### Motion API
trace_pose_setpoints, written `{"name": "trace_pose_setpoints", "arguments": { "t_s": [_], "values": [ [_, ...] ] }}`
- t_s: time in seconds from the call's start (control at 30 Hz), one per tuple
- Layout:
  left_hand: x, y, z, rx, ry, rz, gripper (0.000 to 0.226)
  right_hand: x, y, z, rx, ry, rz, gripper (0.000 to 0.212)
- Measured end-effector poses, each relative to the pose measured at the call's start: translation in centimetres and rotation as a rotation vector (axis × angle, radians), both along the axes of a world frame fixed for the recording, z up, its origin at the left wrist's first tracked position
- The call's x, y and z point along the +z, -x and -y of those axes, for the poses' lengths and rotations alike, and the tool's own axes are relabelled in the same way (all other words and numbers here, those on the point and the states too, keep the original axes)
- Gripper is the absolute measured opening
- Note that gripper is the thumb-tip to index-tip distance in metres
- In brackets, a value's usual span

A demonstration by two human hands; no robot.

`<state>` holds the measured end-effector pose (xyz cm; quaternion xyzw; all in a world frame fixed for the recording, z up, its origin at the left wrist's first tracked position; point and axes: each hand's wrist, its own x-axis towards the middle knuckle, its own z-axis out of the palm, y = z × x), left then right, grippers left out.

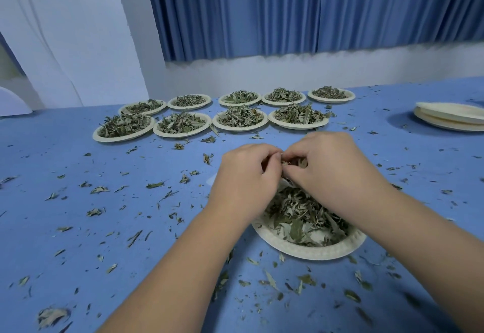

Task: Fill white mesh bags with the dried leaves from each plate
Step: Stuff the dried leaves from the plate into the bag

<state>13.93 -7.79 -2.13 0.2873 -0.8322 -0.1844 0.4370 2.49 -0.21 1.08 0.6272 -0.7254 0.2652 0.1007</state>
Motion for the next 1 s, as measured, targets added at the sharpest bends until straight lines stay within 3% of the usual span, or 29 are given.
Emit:
{"name": "trace_pose_setpoints", "arguments": {
  "t_s": [0.2, 0.43, 0.7, 1.0],
  "values": [
    [0.22, -0.27, 0.25, 0.024, -0.104, -0.034, 0.020, 0.32, 0.30, -0.56, 0.082, -0.086, 0.200, 0.035],
    [0.04, -0.02, 0.28, 0.021, -0.138, -0.038, 0.019, 0.36, 0.36, -0.13, 0.025, -0.006, 0.273, 0.038],
    [0.18, -0.10, 0.17, 0.000, -0.247, -0.102, 0.020, 0.20, 0.08, -0.42, 0.097, 0.010, 0.113, 0.024],
    [0.13, -0.06, 0.36, -0.012, -0.264, -0.136, 0.020, 0.49, 0.49, -0.60, 0.149, -0.047, 0.044, 0.031]
  ]
}}
